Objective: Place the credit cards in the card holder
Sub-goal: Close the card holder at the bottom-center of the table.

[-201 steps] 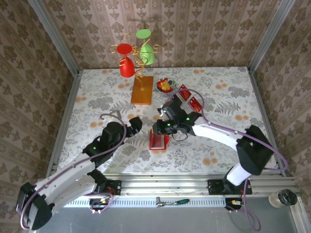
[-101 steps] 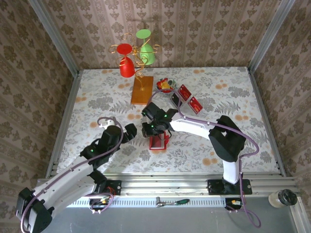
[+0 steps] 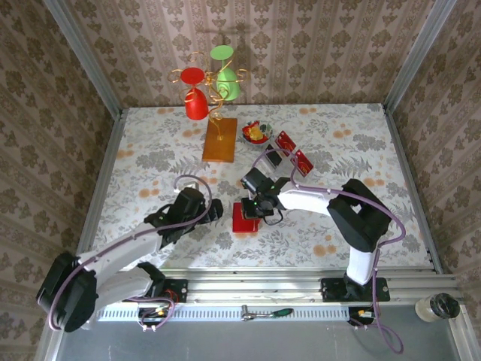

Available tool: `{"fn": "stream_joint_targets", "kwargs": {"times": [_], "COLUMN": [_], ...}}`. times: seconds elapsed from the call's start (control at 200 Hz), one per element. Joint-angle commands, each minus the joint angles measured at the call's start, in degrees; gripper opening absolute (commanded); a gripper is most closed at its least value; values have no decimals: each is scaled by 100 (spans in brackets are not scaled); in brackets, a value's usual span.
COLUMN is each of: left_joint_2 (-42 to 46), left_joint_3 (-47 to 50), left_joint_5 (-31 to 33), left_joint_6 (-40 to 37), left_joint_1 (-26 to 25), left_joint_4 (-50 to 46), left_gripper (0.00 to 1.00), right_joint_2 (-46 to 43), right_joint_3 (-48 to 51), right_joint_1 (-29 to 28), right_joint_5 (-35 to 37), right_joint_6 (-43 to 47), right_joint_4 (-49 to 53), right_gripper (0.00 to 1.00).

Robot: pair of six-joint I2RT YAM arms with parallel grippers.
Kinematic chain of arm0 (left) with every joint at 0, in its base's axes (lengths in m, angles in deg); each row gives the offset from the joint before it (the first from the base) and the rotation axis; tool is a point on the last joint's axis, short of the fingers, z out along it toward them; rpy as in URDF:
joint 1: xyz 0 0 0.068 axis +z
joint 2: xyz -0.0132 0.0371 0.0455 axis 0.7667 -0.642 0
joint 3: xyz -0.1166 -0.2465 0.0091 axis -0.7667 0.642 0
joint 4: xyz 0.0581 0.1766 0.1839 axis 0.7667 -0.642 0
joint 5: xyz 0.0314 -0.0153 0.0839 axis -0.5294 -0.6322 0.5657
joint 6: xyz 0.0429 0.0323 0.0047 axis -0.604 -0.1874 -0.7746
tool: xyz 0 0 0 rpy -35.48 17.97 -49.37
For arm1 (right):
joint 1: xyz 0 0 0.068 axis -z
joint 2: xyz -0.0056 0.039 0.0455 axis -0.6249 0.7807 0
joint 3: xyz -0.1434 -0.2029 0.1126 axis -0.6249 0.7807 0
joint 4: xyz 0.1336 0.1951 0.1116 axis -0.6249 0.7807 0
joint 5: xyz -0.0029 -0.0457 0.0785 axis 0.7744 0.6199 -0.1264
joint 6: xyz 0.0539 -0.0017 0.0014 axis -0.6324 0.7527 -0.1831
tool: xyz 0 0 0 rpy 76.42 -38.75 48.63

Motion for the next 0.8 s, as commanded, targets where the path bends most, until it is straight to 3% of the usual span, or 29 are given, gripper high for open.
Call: {"fn": "stream_joint_targets", "kwargs": {"times": [0.0, 0.275, 0.79], "left_joint_2": [-381, -1215, -1969], "left_joint_3": [-421, -890, -786], "left_joint_5": [-340, -255, -379], "left_joint_6": [-512, -887, -848], "left_joint_1": [-36, -291, -610], "left_joint_4": [96, -3, 523], "left_gripper": [100, 100, 100], "right_joint_2": [-133, -279, -536], "right_joint_3": [207, 345, 498], "right_joint_1": [30, 55, 181], "right_joint_5": [195, 226, 156], "right_joint_6": [-136, -269, -401], "right_joint_4": [-18, -125, -264], "right_gripper": [7, 7, 7]}}
